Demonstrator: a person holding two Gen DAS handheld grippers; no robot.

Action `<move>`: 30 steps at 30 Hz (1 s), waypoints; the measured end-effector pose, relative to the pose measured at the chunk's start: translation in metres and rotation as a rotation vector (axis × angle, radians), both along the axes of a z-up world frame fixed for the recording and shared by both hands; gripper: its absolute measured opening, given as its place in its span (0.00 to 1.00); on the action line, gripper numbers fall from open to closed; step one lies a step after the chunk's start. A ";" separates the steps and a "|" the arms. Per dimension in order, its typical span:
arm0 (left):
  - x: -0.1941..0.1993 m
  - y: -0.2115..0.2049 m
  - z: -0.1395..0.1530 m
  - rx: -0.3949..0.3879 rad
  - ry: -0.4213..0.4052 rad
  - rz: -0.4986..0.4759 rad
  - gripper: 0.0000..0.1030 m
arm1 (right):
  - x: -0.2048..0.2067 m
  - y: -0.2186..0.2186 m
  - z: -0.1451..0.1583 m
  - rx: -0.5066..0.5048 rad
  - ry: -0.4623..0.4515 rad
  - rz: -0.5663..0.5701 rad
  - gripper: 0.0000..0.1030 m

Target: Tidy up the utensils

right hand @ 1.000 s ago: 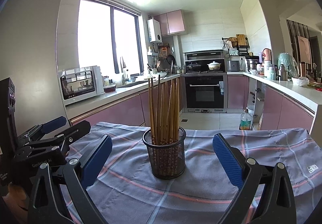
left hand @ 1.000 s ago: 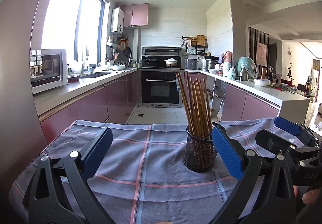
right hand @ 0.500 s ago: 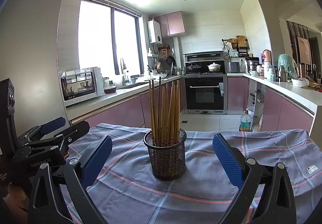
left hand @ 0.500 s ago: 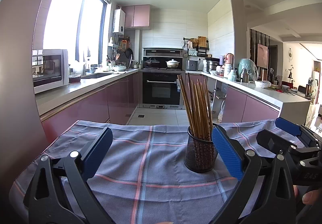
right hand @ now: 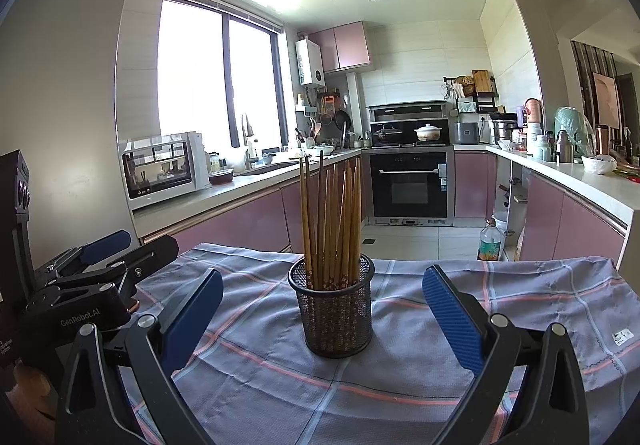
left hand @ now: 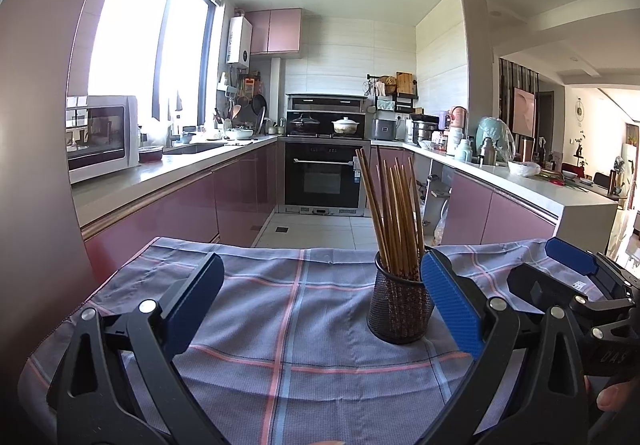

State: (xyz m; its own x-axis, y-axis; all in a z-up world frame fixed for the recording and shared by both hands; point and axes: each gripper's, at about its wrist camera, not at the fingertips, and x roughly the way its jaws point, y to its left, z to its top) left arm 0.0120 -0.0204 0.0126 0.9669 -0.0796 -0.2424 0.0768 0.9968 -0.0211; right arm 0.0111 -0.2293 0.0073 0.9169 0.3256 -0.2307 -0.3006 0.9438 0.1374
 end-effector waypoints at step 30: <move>0.001 -0.003 0.000 0.003 0.005 -0.008 0.94 | 0.001 0.000 -0.001 0.006 0.002 -0.001 0.94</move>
State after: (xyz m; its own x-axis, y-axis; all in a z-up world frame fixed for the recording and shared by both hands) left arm 0.0131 -0.0235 0.0129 0.9650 -0.0866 -0.2474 0.0847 0.9962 -0.0183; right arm 0.0123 -0.2289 0.0062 0.9166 0.3264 -0.2308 -0.2995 0.9431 0.1441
